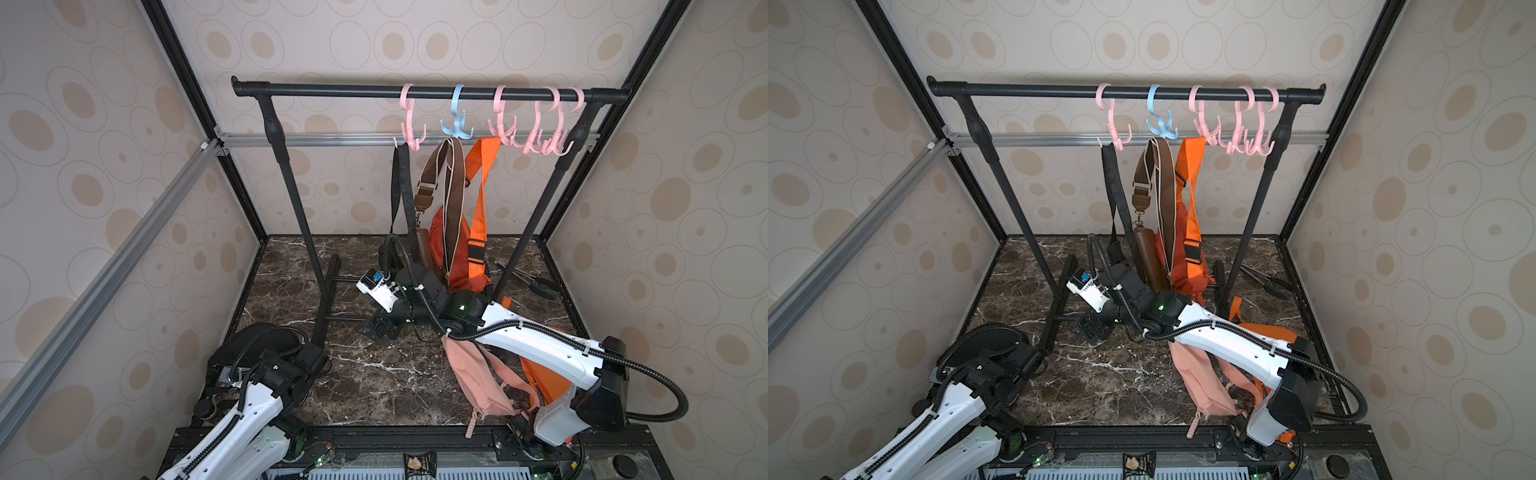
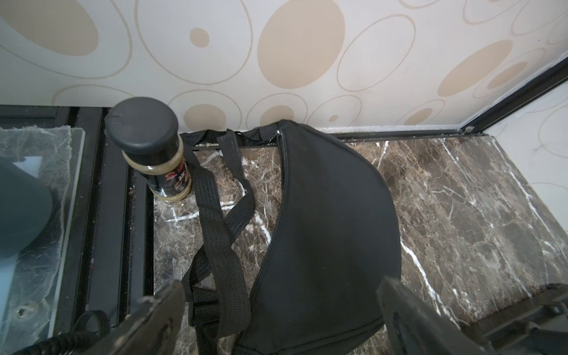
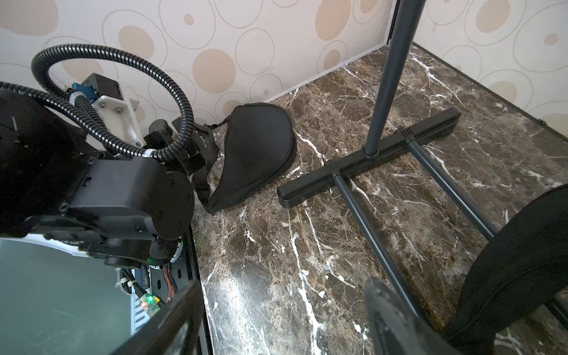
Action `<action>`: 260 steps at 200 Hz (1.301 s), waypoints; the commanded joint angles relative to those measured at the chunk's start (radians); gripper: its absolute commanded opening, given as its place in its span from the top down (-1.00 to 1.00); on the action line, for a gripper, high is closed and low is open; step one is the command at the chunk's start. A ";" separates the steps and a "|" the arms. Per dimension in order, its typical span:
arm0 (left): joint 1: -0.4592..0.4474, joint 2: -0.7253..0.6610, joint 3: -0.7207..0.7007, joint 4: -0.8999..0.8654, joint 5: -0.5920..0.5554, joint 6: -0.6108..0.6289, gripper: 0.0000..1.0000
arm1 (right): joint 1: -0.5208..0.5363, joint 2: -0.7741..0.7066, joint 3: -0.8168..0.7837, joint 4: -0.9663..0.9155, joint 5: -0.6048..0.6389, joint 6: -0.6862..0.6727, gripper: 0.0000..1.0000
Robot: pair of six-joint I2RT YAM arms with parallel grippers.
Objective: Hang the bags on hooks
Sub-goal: Pick up the bag from the corner of the board.
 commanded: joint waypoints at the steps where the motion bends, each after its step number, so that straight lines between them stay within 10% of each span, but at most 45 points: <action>1: 0.001 -0.027 -0.051 -0.010 0.026 -0.130 -1.00 | -0.004 0.012 0.027 -0.015 -0.019 0.010 -0.69; 99: 0.003 -0.032 -0.190 0.182 0.033 -0.096 -0.86 | -0.004 0.050 0.056 -0.044 -0.048 0.008 -0.68; 126: 0.004 0.001 -0.196 0.290 0.060 -0.037 -0.27 | -0.003 0.055 0.064 -0.041 -0.050 0.012 -0.67; 159: 0.018 0.017 -0.253 0.394 0.081 0.003 -0.14 | -0.003 0.051 0.067 -0.045 -0.029 0.003 -0.67; 234: 0.020 0.019 -0.249 0.475 0.071 0.083 0.99 | -0.004 0.035 0.062 -0.050 -0.004 -0.009 -0.67; 260: 0.019 0.042 -0.195 0.517 0.055 0.165 1.00 | -0.005 0.019 0.061 -0.042 0.020 -0.020 -0.66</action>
